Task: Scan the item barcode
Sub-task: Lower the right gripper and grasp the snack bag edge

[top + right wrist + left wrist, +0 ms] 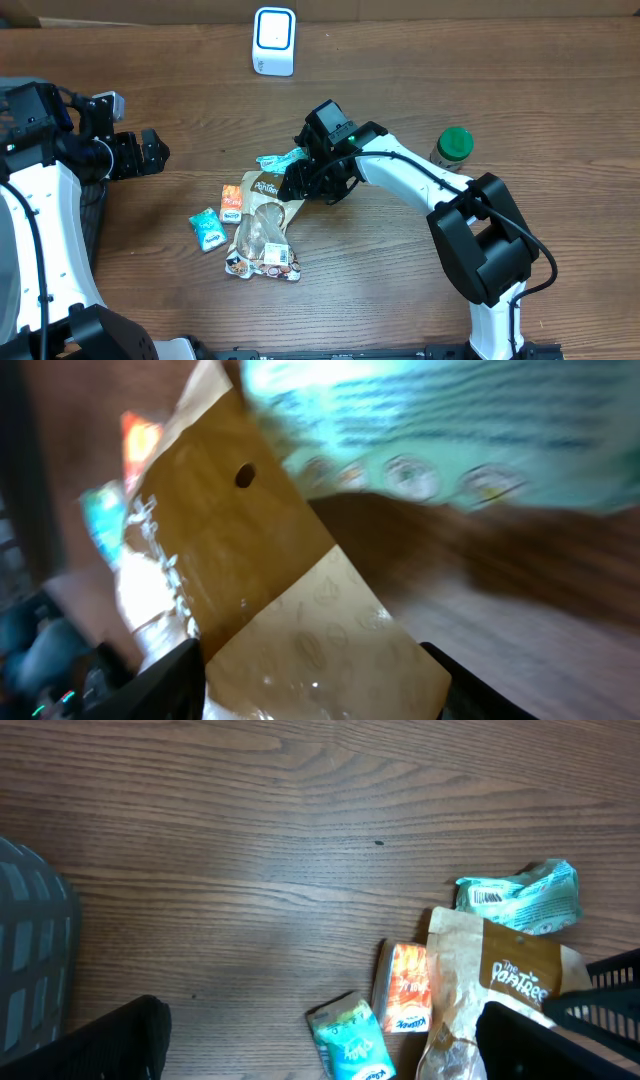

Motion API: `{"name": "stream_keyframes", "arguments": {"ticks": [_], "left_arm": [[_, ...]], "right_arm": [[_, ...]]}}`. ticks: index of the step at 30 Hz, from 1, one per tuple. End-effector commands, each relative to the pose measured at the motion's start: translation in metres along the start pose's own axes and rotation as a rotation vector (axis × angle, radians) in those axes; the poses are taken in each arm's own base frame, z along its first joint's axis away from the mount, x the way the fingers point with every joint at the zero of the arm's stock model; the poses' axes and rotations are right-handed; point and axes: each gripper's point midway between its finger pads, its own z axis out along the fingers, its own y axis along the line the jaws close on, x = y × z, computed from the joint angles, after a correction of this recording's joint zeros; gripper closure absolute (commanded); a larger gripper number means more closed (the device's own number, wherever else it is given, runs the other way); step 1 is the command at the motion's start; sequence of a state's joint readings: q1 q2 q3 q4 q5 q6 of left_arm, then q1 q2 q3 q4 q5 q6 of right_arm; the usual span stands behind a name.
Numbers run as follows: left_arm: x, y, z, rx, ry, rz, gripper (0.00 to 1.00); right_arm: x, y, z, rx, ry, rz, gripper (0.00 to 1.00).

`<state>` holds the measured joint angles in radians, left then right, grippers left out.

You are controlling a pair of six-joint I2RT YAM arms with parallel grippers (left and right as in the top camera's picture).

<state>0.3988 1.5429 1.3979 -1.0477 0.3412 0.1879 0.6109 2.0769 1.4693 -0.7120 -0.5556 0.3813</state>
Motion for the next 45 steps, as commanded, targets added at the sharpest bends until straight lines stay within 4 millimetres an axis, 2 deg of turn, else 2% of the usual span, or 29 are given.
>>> {"name": "stream_keyframes", "arguments": {"ticks": [1, 3, 7, 10, 12, 16, 17, 19, 22, 23, 25, 27, 28, 31, 32, 35, 37, 38, 41, 42, 43, 45], "left_arm": [[-0.006, -0.005, -0.004, 0.014, -0.019, 0.034, 0.00], [-0.006, -0.005, -0.004, 0.014, -0.019, 0.034, 0.00], [-0.006, -0.005, -0.004, 0.014, -0.019, 0.034, 0.01], [-0.006, -0.005, -0.004, 0.014, -0.019, 0.034, 0.00], [-0.006, -0.005, -0.004, 0.014, -0.019, 0.034, 0.01], [-0.006, -0.005, -0.004, 0.014, -0.019, 0.034, 0.00], [-0.006, -0.005, -0.004, 0.014, -0.019, 0.034, 0.00], [-0.006, -0.005, -0.004, 0.014, -0.019, 0.034, 0.00], [-0.006, -0.005, -0.004, 0.014, -0.019, 0.034, 0.00], [-0.006, -0.005, -0.004, 0.014, -0.019, 0.034, 0.01], [-0.006, -0.005, -0.004, 0.014, -0.019, 0.034, 0.00], [-0.006, -0.005, -0.004, 0.013, -0.019, 0.034, 0.00], [-0.006, -0.005, -0.004, 0.014, -0.019, 0.034, 0.00], [-0.006, -0.005, -0.004, 0.014, -0.019, 0.034, 0.00], [-0.006, -0.005, -0.004, 0.014, -0.019, 0.034, 0.00], [-0.006, -0.005, -0.004, 0.014, -0.019, 0.034, 0.00], [-0.006, -0.005, -0.004, 0.014, -0.019, 0.034, 0.00], [-0.006, -0.005, -0.004, 0.014, -0.019, 0.034, 0.00], [-0.006, -0.005, -0.004, 0.014, -0.019, 0.034, 0.00], [-0.006, -0.005, -0.004, 0.014, -0.019, 0.034, 0.00], [-0.006, -0.005, -0.004, 0.014, -0.019, 0.034, 0.00], [-0.006, -0.005, -0.004, 0.014, -0.019, 0.034, 0.00]], "right_arm": [[-0.007, 0.025, -0.017, -0.141, 0.009, -0.039, 0.38], [-0.008, 0.034, -0.025, -0.183, 0.007, -0.036, 0.36], [-0.005, 0.032, -0.028, -0.186, 0.025, 0.037, 0.23], [-0.006, 0.025, -0.012, -0.134, 0.017, 0.026, 0.19], [-0.001, 0.028, 0.013, -0.139, 0.037, 0.016, 0.21], [-0.007, 0.028, 0.023, -0.128, 0.011, -0.012, 0.27], [-0.008, 0.026, 0.023, -0.114, 0.004, -0.012, 0.30], [-0.009, 0.025, 0.023, -0.110, 0.000, -0.013, 0.44], [-0.011, 0.026, 0.023, -0.110, -0.011, -0.026, 0.85], [-0.013, 0.025, 0.023, -0.108, -0.017, -0.027, 0.96], [-0.017, 0.023, 0.018, -0.106, -0.030, -0.031, 0.96], [-0.022, 0.023, 0.009, -0.093, -0.058, -0.046, 0.96], [-0.027, 0.019, -0.003, -0.059, -0.094, -0.043, 0.96], [-0.038, 0.009, -0.043, 0.061, -0.195, -0.021, 0.96], [-0.040, 0.005, -0.067, 0.119, -0.246, -0.003, 0.96], [-0.036, -0.007, -0.114, 0.252, -0.357, 0.108, 0.96], [-0.030, -0.012, -0.134, 0.310, -0.398, 0.159, 0.96], [-0.023, -0.016, -0.150, 0.363, -0.425, 0.178, 0.96], [-0.009, -0.016, -0.164, 0.395, -0.427, 0.198, 0.96], [-0.003, -0.025, -0.167, 0.430, -0.435, 0.281, 0.96], [0.005, -0.042, -0.171, 0.493, -0.442, 0.391, 0.96], [0.006, -0.050, -0.169, 0.498, -0.442, 0.457, 0.96]]}}
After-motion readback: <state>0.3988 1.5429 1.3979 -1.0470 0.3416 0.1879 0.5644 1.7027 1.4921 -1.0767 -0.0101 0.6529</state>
